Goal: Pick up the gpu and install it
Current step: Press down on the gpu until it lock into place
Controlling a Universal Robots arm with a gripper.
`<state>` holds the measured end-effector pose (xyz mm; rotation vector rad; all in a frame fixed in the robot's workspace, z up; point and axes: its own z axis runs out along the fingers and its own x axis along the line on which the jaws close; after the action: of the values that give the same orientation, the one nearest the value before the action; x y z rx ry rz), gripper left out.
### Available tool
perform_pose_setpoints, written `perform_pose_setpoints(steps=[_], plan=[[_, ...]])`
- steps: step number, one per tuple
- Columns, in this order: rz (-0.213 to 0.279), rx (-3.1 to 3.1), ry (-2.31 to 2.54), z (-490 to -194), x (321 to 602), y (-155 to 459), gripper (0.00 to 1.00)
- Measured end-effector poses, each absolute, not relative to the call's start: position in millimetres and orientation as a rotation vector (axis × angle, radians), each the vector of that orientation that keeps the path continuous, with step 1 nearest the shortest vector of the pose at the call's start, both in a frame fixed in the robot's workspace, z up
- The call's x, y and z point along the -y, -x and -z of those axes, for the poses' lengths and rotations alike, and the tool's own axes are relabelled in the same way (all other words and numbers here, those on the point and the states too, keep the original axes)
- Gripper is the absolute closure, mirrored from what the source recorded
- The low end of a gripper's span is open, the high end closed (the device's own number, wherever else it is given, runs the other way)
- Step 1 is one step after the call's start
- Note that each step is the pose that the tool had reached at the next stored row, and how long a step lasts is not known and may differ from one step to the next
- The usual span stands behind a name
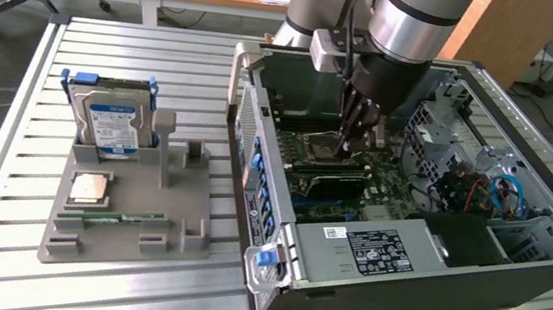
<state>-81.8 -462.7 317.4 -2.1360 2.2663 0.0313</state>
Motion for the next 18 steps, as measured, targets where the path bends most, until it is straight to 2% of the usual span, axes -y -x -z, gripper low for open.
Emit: perform_pose_setpoints(steps=[18], plan=[[-0.031, -2.267, 2.136, -305.5, 458.8, 81.9, 0.89]])
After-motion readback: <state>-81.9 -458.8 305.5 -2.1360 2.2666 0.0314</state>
